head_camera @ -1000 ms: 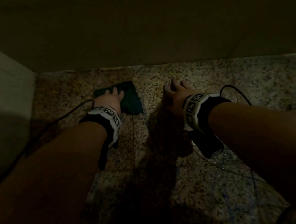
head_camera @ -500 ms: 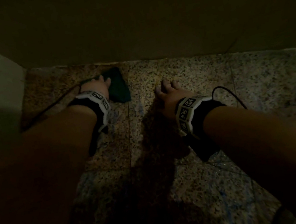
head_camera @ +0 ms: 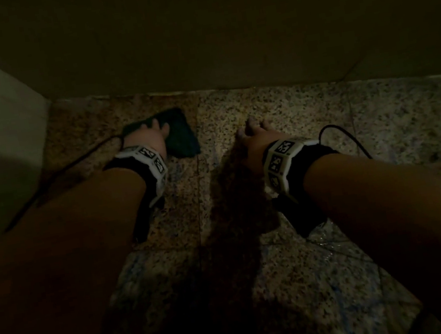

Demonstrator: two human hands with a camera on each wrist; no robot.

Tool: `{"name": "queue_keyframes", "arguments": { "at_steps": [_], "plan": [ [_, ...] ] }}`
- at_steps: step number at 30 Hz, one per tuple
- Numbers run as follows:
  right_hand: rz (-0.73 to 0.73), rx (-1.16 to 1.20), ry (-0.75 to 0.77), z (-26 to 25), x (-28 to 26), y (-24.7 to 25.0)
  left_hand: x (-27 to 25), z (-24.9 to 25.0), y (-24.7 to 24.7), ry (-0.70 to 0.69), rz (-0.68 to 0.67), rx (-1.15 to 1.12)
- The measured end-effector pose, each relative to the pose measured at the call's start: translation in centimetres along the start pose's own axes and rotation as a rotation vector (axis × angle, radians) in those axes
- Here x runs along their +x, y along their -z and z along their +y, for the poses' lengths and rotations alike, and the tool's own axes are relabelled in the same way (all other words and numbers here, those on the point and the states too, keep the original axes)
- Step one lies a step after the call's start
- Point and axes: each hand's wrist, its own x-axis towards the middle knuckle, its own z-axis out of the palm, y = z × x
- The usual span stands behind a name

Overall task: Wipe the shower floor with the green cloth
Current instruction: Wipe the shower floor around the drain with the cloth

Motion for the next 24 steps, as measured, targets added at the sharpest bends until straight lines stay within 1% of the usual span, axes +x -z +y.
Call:
{"name": "queue_keyframes", "arguments": {
  "at_steps": [4, 7, 10, 13, 14, 16, 19, 20, 21, 22, 24],
  "plan": [
    [0.090, -0.005, 0.053, -1.8, -0.4, 1.3, -1.6, 0.2, -2.2, -0.005, -0.072, 0.022],
    [0.072, -0.022, 0.072, -2.8, 0.2, 1.8, -1.9, 0.2, -2.3, 0.013, -0.096, 0.024],
    [0.026, -0.036, 0.075, -2.6, 1.2, 0.7, -0.7, -0.7, -1.3, -0.005, -0.047, 0.000],
    [0.026, -0.030, 0.102, -2.1, 1.5, 0.0, 0.7, -2.7, 0.6, 0.030, 0.012, -0.030],
    [0.017, -0.032, 0.099, -2.0, 1.6, 0.2, 1.0, -3.5, 1.1, 0.036, 0.043, -0.035],
    [-0.011, -0.030, 0.098, -2.1, 1.7, 0.4, 1.5, -4.5, 1.6, 0.036, 0.149, -0.038],
    [0.001, -0.027, 0.096, -2.1, 1.6, 0.3, 1.5, -4.6, 1.1, 0.031, 0.415, -0.073],
    [0.003, -0.032, 0.094, -2.1, 1.5, 0.3, 1.2, -4.4, 1.0, 0.033, 0.445, -0.084],
    [0.001, -0.035, 0.093, -2.1, 1.4, 0.2, 1.3, -4.3, 1.1, 0.029, 0.420, -0.060],
    [-0.004, -0.038, 0.088, -2.1, 1.4, 0.3, 1.3, -4.2, 1.1, 0.033, 0.345, -0.039],
    [-0.010, -0.052, 0.077, -2.3, 1.2, 0.7, 1.1, -4.1, 1.1, 0.063, 0.149, -0.002]
  ]
}}
